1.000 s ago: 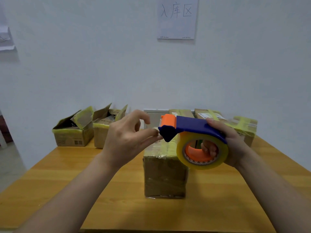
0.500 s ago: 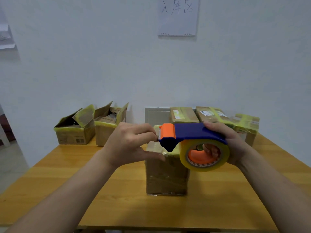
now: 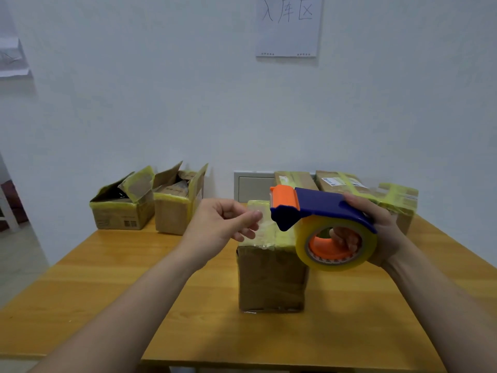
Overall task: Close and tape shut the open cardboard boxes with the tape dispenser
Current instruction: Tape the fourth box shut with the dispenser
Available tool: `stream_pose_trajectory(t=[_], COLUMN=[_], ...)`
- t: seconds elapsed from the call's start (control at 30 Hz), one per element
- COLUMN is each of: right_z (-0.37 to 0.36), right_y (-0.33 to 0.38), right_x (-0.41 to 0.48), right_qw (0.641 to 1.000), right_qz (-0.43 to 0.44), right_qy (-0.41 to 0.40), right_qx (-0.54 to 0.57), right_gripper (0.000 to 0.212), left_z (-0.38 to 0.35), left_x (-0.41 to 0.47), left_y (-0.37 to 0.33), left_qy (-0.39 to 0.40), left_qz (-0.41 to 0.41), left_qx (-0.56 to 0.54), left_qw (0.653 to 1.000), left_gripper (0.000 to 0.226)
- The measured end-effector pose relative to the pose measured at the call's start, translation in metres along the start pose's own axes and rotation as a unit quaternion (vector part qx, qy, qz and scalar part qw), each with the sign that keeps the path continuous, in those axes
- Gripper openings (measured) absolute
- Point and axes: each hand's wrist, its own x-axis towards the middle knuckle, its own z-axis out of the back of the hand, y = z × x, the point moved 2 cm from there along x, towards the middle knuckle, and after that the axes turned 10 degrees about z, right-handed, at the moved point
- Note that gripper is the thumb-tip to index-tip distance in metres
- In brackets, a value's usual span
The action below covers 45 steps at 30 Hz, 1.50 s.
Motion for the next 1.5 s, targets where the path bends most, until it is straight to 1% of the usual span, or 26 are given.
stream_pose_trajectory(t=[0.07, 0.13, 0.17, 0.23, 0.3, 0.43, 0.5, 0.63, 0.73, 0.83, 0.87, 0.93, 1.03, 1.1, 1.17, 1.27, 1.33, 1.4, 1.43, 1.5], right_z=[0.0, 0.0, 0.0, 0.001, 0.001, 0.003, 0.003, 0.005, 0.004, 0.005, 0.005, 0.006, 0.006, 0.006, 0.007, 0.011, 0.021, 0.036, 0.043, 0.052], right_y=[0.0, 0.0, 0.0, 0.001, 0.004, 0.007, 0.008, 0.01, 0.012, 0.013, 0.014, 0.015, 0.017, 0.017, 0.016, 0.018, 0.02, 0.024, 0.026, 0.028], right_x=[0.0, 0.0, -0.001, -0.001, -0.002, -0.001, -0.001, -0.002, -0.002, -0.001, 0.0, 0.002, 0.003, 0.003, 0.001, 0.0, -0.003, -0.006, -0.007, -0.007], right_qw=[1.0, 1.0, 1.0, 1.0, 1.0, 0.998, 0.998, 0.998, 0.997, 0.996, 0.995, 0.992, 0.985, 0.982, 0.978, 0.972, 0.973, 0.976, 0.976, 0.971], right_qz=[-0.001, -0.002, -0.003, -0.002, 0.003, 0.015, 0.019, 0.025, 0.03, 0.034, 0.034, 0.034, 0.028, 0.016, 0.003, -0.011, -0.018, -0.027, -0.027, -0.026], right_qy=[0.008, 0.015, 0.016, 0.023, 0.03, 0.049, 0.054, 0.056, 0.067, 0.076, 0.08, 0.099, 0.121, 0.129, 0.144, 0.149, 0.135, 0.101, 0.081, 0.059], right_qx=[0.002, 0.005, 0.005, 0.004, -0.001, -0.019, -0.025, -0.03, -0.031, -0.042, -0.051, -0.076, -0.116, -0.139, -0.151, -0.179, -0.186, -0.192, -0.202, -0.232], right_gripper=[0.062, 0.063, 0.064, 0.065, 0.063, 0.063, 0.063, 0.063, 0.062, 0.063, 0.063, 0.063, 0.066, 0.071, 0.064, 0.049, 0.056, 0.068, 0.076, 0.093], left_z=[-0.006, -0.012, -0.014, -0.014, -0.013, -0.013, -0.014, -0.015, -0.015, -0.015, -0.014, -0.013, -0.01, -0.007, -0.006, -0.002, 0.007, 0.018, 0.02, 0.02], left_x=[0.001, 0.001, 0.001, 0.002, 0.002, 0.001, 0.002, 0.002, 0.001, 0.002, 0.003, 0.004, 0.006, 0.008, 0.009, 0.009, 0.009, 0.007, 0.005, 0.003], left_y=[-0.002, -0.002, -0.003, -0.004, -0.006, -0.009, -0.009, -0.008, -0.009, -0.011, -0.012, -0.011, -0.012, -0.012, -0.013, -0.01, -0.004, 0.004, 0.008, 0.013], left_qy=[0.036, 0.082, 0.097, 0.113, 0.126, 0.165, 0.159, 0.186, 0.18, 0.177, 0.171, 0.154, 0.13, 0.117, 0.113, 0.097, 0.072, 0.044, 0.036, 0.026], left_qz=[0.097, 0.181, 0.205, 0.216, 0.217, 0.231, 0.235, 0.209, 0.203, 0.203, 0.204, 0.204, 0.207, 0.209, 0.212, 0.223, 0.235, 0.246, 0.249, 0.247], left_qx=[-0.073, -0.149, -0.185, -0.232, -0.249, -0.24, -0.245, -0.245, -0.212, -0.215, -0.214, -0.187, -0.144, -0.124, -0.098, -0.093, -0.109, -0.109, -0.091, -0.044], left_qw=[0.992, 0.969, 0.956, 0.942, 0.935, 0.928, 0.927, 0.928, 0.939, 0.939, 0.94, 0.948, 0.959, 0.963, 0.966, 0.966, 0.963, 0.962, 0.964, 0.968], left_gripper=[0.037, 0.046, 0.046, 0.041, 0.037, 0.026, 0.026, 0.018, 0.011, 0.026, 0.025, 0.015, 0.007, 0.013, 0.017, 0.011, 0.008, 0.016, 0.019, 0.015])
